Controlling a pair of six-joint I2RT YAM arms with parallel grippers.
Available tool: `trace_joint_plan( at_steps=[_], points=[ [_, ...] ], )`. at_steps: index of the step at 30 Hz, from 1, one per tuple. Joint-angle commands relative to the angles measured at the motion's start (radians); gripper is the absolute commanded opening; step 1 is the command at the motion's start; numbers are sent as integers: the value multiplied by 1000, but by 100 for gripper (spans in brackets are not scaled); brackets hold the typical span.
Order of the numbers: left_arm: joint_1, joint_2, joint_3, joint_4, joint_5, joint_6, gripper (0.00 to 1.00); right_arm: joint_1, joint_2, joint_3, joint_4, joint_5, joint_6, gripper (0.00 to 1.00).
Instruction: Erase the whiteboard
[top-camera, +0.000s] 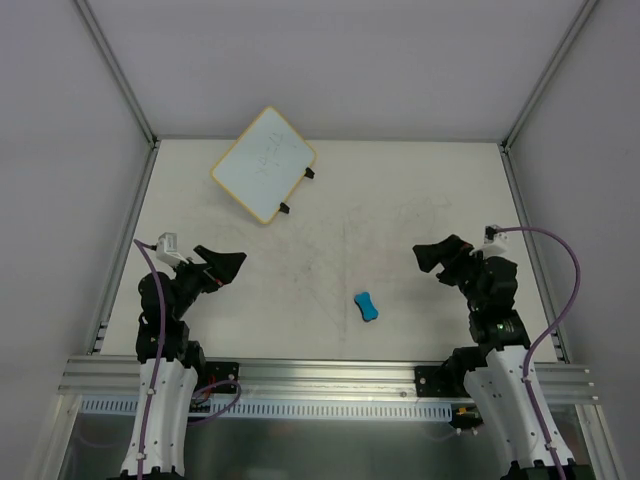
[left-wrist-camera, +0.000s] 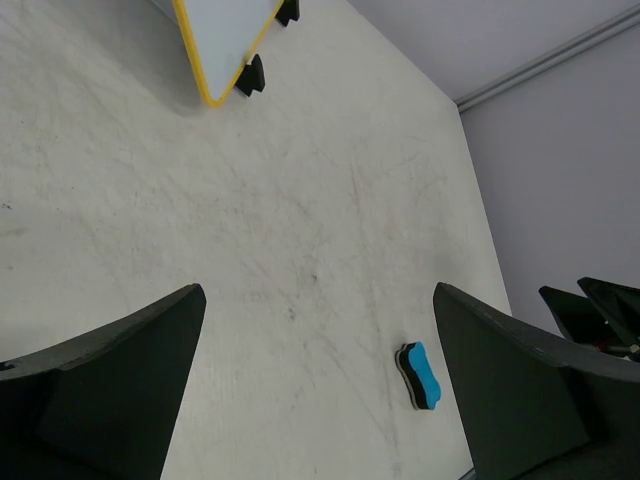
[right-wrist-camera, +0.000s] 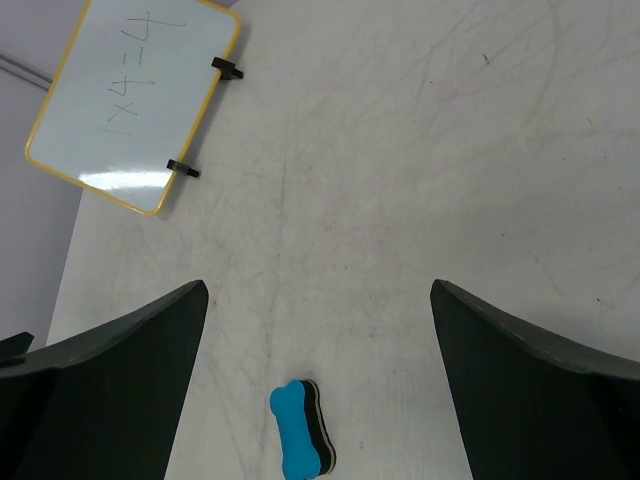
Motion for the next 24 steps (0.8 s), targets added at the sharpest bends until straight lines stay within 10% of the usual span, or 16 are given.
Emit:
trace_joint_plan(
  at_steps=[1, 8, 24],
  points=[
    [8, 11, 32, 2, -3, 26, 99, 6, 4, 40, 7, 9, -26, 99],
    [8, 37, 32, 2, -36, 28, 99, 24, 160, 109, -42, -219, -186, 99],
    [8, 31, 26, 2, -38, 29, 99, 267, 252, 141, -162, -112, -256, 99]
  ],
)
